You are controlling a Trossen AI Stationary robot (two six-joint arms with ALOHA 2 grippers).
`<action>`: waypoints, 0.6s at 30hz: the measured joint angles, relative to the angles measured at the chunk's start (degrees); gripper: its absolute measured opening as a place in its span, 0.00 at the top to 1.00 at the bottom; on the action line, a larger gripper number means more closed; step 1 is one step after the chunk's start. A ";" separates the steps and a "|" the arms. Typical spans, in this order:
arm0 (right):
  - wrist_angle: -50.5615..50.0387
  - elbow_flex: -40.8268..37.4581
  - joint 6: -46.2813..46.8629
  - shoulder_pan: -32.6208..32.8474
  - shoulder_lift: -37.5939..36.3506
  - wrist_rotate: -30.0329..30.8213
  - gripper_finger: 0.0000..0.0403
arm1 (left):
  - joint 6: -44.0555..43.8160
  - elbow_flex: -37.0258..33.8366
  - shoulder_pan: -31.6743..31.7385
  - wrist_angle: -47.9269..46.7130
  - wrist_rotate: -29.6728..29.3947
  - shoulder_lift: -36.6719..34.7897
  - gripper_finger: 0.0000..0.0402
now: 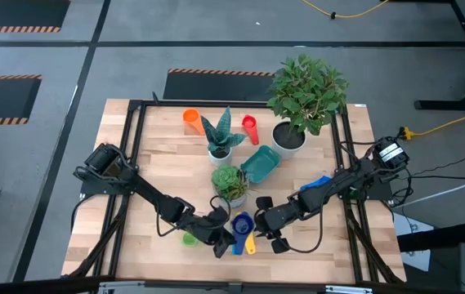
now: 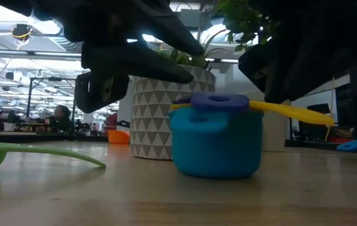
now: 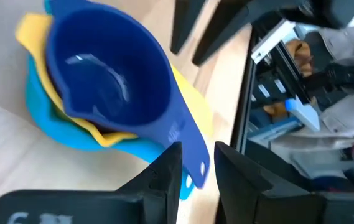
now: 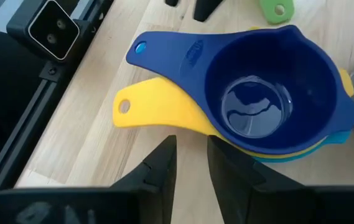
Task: Nest measuring cups in basket
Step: Adjust the stacked measuring cups
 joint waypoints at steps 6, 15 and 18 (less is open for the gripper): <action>-3.27 0.02 -0.05 0.00 0.00 -0.03 0.77 | 0.02 0.00 -0.22 -0.12 5.35 0.00 0.78; -8.28 0.02 1.52 0.35 0.01 -0.05 0.77 | -0.01 0.00 -1.01 -3.98 5.41 0.00 0.78; -7.36 0.08 1.52 0.35 0.43 -0.03 0.77 | -0.05 0.00 -1.14 -6.21 2.84 0.00 0.78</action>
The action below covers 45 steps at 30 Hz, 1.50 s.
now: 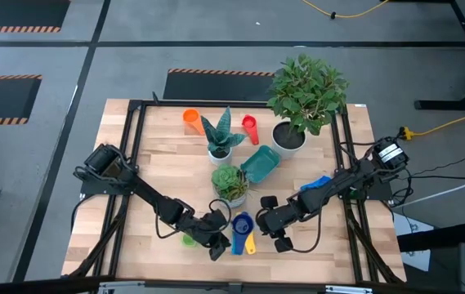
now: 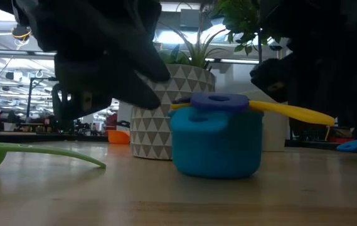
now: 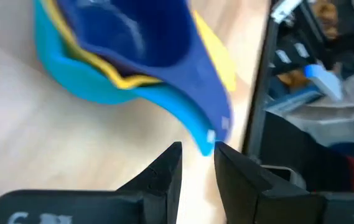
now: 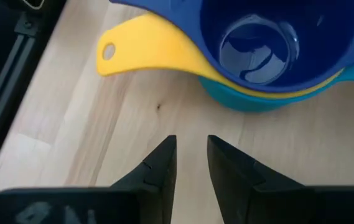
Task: Nest measuring cups in basket
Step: Adjust the stacked measuring cups
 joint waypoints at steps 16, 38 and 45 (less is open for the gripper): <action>13.59 0.00 3.12 -0.13 6.09 -3.33 0.77 | 0.00 0.02 2.20 0.43 -2.64 -0.02 0.78; 20.26 -0.04 9.01 -0.13 6.09 1.88 0.77 | -0.08 0.07 2.97 2.78 -2.19 -0.04 0.78; 19.56 -0.04 8.76 -0.17 6.09 1.33 0.77 | 0.02 0.07 2.82 3.13 0.49 -0.18 0.78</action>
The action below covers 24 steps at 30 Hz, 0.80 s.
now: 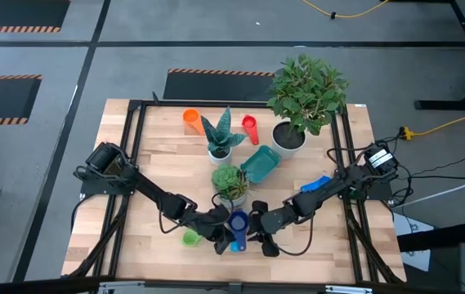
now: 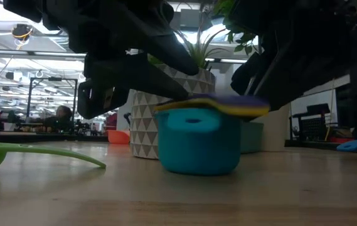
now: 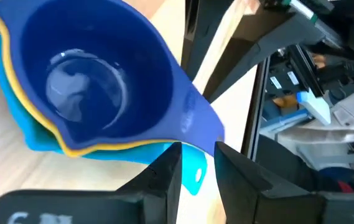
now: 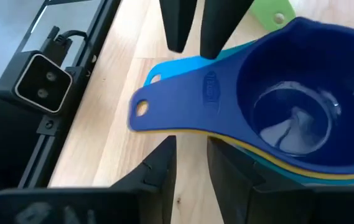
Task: Nest measuring cups in basket
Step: Adjust the stacked measuring cups
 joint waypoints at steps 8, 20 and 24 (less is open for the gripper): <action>-1.04 0.00 -0.17 0.00 0.00 -0.89 0.77 | 0.41 0.00 -0.02 -0.55 7.81 -0.30 0.78; -1.57 0.00 -0.22 -0.28 0.00 0.88 0.77 | 0.46 0.00 0.25 -5.48 0.78 -0.24 0.78; 0.05 0.00 0.02 -0.68 -0.02 1.38 0.77 | 0.48 0.00 1.14 -4.98 0.69 -0.24 0.78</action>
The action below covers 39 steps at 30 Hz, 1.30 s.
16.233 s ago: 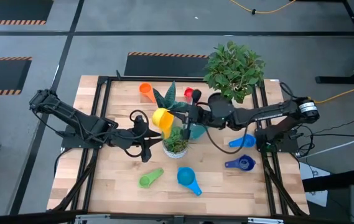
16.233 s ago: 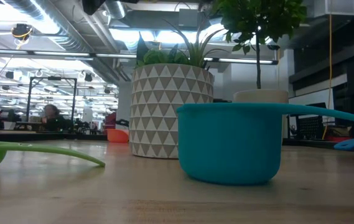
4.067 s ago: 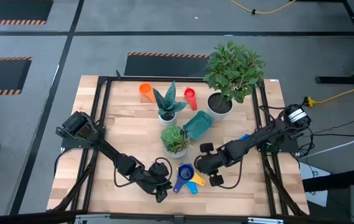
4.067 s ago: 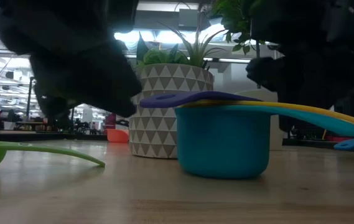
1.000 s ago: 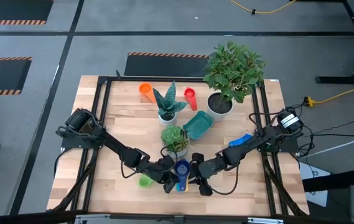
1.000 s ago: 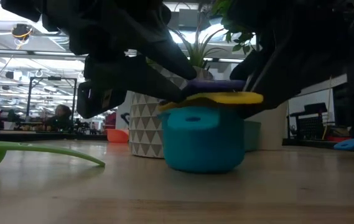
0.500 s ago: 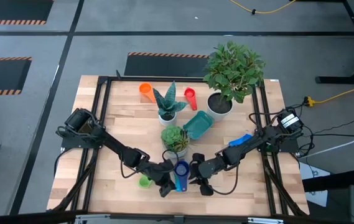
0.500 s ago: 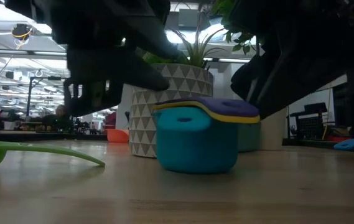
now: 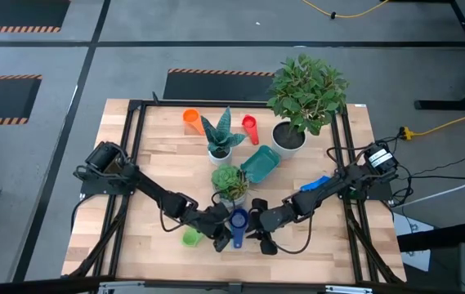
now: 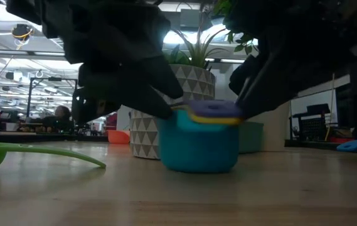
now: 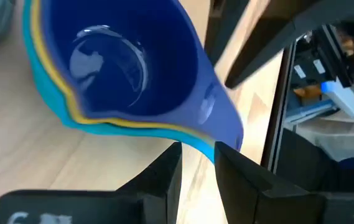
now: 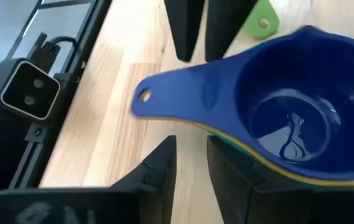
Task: Nest measuring cups in basket
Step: Adjust the stacked measuring cups, then stack the orange measuring cup on top of the purple measuring cup
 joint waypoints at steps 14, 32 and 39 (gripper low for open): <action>-1.27 0.00 -0.14 -0.02 -0.25 -4.20 0.77 | 0.00 -0.07 -0.71 2.44 4.93 0.02 0.78; -35.02 0.00 -2.04 1.26 -23.22 2.56 0.77 | 6.27 -0.04 -4.00 3.42 5.42 -7.79 0.78; -42.67 0.00 -3.93 1.20 -34.07 8.23 0.77 | 14.95 0.04 -1.85 2.66 4.02 -18.20 0.78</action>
